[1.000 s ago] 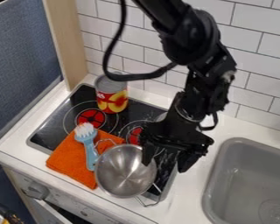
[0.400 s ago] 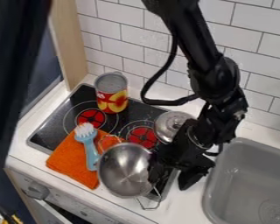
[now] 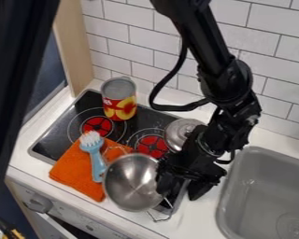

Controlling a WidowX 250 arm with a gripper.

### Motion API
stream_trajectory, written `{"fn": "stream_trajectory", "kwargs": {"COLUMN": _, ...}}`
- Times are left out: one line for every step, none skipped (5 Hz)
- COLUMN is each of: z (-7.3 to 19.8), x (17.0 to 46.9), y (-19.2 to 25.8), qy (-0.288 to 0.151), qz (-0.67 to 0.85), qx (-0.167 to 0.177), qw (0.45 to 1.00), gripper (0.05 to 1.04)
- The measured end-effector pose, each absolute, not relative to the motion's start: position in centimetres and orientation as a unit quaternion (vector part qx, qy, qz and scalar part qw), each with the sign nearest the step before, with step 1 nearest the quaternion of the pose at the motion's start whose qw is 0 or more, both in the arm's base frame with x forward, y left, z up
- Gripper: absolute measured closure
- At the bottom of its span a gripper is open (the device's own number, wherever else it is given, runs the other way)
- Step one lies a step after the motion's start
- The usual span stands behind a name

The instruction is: Move the silver pot to the left side of the stove

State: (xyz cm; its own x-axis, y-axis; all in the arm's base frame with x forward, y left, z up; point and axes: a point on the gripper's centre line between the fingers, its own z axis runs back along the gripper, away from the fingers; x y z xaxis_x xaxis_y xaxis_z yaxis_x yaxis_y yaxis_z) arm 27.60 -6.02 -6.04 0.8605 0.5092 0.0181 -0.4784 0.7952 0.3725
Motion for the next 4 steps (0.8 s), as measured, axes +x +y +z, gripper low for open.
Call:
{"fn": "stream_trajectory", "kwargs": {"z": -6.1, "x": 27.4, "y": -6.2, "qy": 0.04, "qz": 0.249, "qx": 0.19, "qw": 0.949, "gripper": 0.385}}
{"fn": "stream_trajectory", "kwargs": {"z": -5.7, "x": 26.4, "y": -5.9, "qy": 0.048, "qz": 0.241, "qx": 0.19, "qw": 0.951, "gripper": 0.71}}
{"fn": "stream_trajectory", "kwargs": {"z": -4.8, "x": 26.0, "y": -5.6, "qy": 0.051, "qz": 0.241, "qx": 0.18, "qw": 0.952, "gripper": 0.924}}
{"fn": "stream_trajectory", "kwargs": {"z": -4.3, "x": 25.6, "y": -5.3, "qy": 0.05, "qz": 0.236, "qx": 0.18, "qw": 0.954, "gripper": 1.007}}
